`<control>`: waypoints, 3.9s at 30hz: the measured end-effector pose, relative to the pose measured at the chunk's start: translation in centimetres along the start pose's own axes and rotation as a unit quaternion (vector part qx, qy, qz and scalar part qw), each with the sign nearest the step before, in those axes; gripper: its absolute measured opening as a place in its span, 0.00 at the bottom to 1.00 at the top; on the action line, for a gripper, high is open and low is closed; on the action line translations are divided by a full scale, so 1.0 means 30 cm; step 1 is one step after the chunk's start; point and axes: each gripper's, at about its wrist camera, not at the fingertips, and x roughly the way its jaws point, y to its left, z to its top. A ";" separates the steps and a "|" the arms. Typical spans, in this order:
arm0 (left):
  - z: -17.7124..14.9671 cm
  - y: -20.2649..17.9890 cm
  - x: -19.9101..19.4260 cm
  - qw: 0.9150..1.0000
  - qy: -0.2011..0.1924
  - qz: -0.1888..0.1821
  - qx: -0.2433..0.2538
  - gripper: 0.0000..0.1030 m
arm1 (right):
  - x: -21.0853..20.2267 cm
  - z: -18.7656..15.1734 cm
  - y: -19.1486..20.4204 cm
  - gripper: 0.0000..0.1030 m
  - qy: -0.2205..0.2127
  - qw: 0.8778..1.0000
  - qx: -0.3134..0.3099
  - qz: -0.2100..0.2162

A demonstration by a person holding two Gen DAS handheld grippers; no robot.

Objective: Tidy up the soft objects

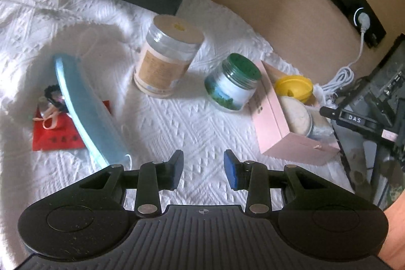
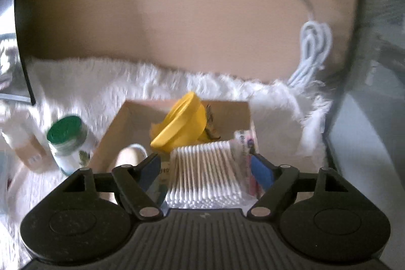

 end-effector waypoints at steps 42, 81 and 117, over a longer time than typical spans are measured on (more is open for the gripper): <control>0.057 0.405 -0.212 0.959 -0.070 0.213 -0.176 0.37 | -0.130 -0.146 0.474 0.77 0.015 0.988 -0.147 0.050; -0.065 0.423 -0.370 0.974 -0.068 0.200 -0.077 0.37 | 0.106 -0.169 1.147 0.09 0.156 0.927 -0.198 0.277; 0.197 0.487 0.106 0.996 0.020 0.042 -0.071 0.35 | -0.089 -0.323 0.634 0.66 0.137 0.980 -0.117 0.087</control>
